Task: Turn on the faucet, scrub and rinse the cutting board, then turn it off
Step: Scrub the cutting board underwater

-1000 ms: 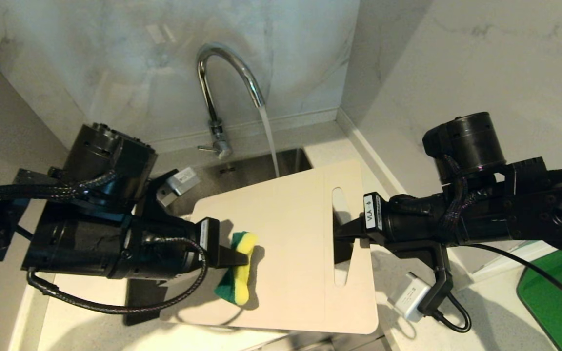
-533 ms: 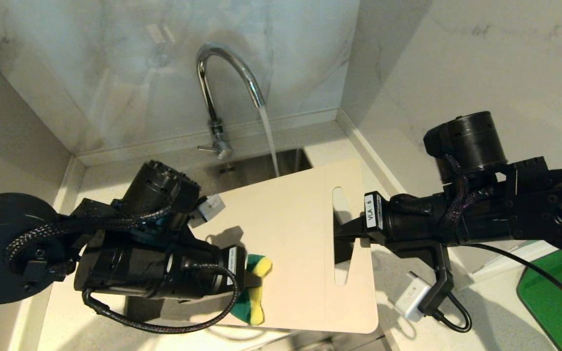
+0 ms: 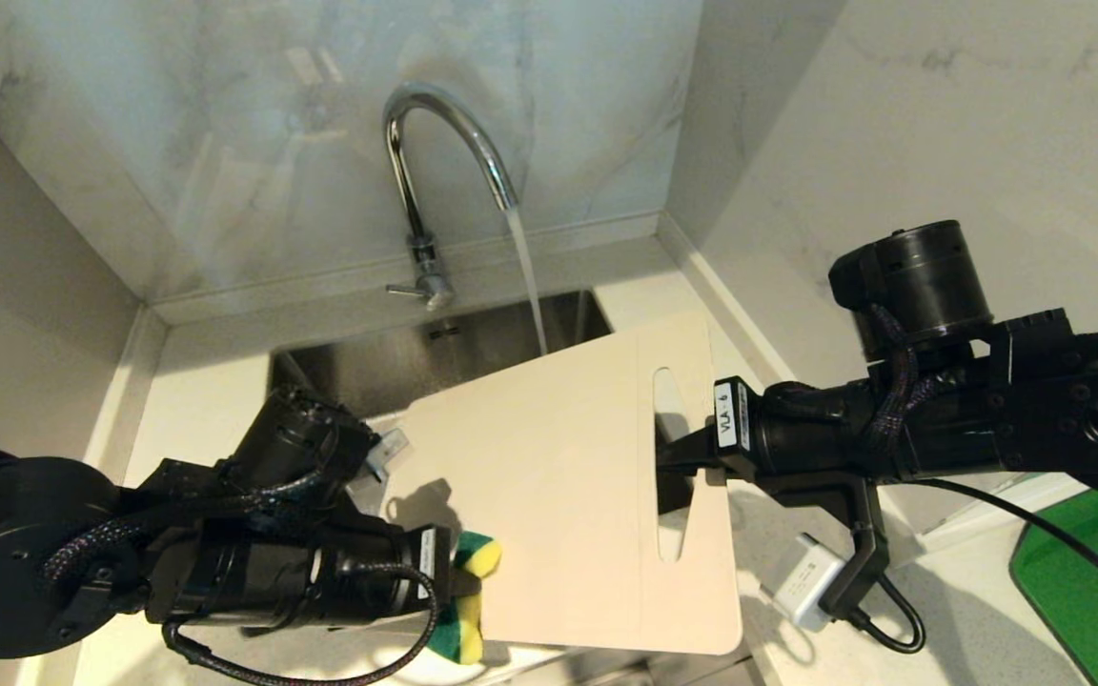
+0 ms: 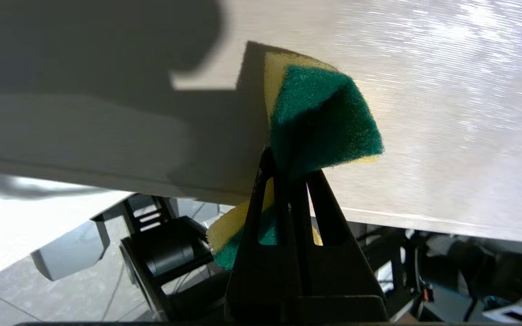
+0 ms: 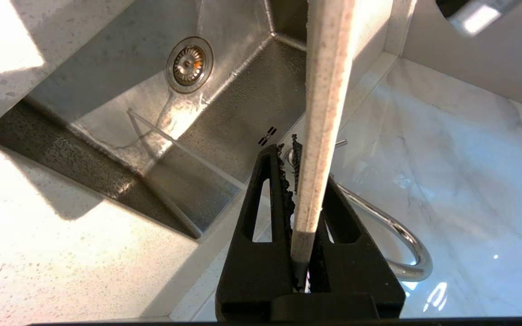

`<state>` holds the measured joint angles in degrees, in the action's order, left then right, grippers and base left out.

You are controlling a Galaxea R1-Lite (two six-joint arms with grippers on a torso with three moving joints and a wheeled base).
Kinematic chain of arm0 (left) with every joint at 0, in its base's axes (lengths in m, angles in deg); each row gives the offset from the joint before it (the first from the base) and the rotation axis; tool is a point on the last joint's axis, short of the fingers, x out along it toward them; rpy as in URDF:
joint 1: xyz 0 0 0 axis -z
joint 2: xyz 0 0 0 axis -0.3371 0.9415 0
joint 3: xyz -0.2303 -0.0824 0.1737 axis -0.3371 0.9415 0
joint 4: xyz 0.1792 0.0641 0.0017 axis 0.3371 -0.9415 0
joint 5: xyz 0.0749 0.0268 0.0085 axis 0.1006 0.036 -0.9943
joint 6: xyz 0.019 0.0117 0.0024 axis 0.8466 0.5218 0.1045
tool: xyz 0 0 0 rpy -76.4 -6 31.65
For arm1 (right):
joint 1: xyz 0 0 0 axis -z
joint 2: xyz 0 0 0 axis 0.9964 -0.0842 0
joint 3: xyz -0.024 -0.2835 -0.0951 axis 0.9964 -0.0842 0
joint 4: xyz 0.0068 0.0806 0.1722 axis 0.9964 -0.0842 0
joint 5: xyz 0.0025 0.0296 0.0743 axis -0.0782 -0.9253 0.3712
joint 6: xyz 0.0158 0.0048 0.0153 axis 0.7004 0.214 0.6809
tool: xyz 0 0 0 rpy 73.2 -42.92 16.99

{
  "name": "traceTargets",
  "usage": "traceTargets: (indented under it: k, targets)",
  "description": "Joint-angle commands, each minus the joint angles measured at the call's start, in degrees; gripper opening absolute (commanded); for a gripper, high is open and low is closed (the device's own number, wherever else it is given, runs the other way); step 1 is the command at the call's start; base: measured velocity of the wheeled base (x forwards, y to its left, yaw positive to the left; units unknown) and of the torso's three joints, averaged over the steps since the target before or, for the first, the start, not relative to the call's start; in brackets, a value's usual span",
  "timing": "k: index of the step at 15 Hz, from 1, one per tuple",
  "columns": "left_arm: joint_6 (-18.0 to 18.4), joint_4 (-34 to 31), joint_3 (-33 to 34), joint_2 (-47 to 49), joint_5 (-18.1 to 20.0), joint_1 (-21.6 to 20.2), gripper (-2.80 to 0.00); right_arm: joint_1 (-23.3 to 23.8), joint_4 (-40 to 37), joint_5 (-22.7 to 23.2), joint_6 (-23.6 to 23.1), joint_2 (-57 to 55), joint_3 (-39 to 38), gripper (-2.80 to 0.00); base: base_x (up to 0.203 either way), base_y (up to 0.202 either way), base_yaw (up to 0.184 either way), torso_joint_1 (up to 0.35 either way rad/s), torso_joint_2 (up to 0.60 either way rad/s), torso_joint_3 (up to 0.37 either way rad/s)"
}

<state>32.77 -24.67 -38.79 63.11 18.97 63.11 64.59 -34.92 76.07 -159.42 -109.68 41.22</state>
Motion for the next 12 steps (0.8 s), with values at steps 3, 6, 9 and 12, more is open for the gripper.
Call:
traceTargets:
  k: [3, 6, 9, 12]
  targets:
    - [-0.16, 5.63, 7.17, -0.22, 0.15, -3.88, -2.80, 0.19, -0.06, 0.33, -0.84, 0.05, 0.05, -2.80, 0.000, 0.000, 0.000, 0.000, 0.00, 0.000]
    - [-0.02, 10.14, 12.01, -0.41, 0.33, -7.46, -2.80, 0.27, -0.09, 0.28, -0.84, 0.37, -0.04, -2.80, 0.000, 0.000, 0.000, 0.000, 0.00, 0.000]
    - [1.12, 14.93, 16.90, -0.24, 1.09, -11.93, -2.80, 0.63, -0.09, 0.34, -0.86, 0.58, -0.30, -2.80, 0.000, 0.000, 0.000, 0.000, 0.00, 0.000]
    - [2.54, 18.71, 20.59, -0.11, 2.44, -16.18, -2.80, 0.63, -0.07, 0.34, -0.93, 0.93, -0.47, -2.80, 0.000, 0.000, 0.000, 0.000, 0.00, 0.000]
